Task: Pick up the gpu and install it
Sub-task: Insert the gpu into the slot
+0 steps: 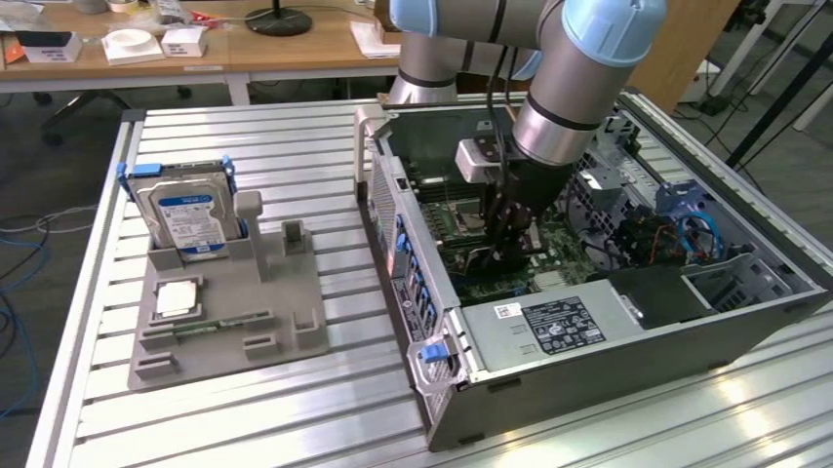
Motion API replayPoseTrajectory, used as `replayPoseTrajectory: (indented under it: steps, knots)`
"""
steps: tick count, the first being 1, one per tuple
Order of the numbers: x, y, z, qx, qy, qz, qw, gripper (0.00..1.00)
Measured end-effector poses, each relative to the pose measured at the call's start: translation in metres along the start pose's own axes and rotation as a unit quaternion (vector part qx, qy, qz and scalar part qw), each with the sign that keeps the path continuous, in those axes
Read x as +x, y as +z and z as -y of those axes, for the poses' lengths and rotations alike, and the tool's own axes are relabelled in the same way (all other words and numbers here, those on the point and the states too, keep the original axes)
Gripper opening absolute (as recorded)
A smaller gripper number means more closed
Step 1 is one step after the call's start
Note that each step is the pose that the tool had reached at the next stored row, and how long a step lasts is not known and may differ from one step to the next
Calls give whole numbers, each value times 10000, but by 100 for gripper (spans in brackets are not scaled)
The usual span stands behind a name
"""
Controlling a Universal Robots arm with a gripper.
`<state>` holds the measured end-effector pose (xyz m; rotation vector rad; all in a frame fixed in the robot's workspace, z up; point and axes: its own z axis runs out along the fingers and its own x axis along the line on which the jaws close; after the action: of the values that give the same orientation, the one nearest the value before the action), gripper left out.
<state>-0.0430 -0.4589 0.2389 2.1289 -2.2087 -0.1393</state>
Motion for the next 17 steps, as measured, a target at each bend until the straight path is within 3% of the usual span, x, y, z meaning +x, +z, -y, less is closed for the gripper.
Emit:
replayPoseTrajectory:
  steps: [17]
  knots:
    - [1,22,-23,7,0,0,10000,26]
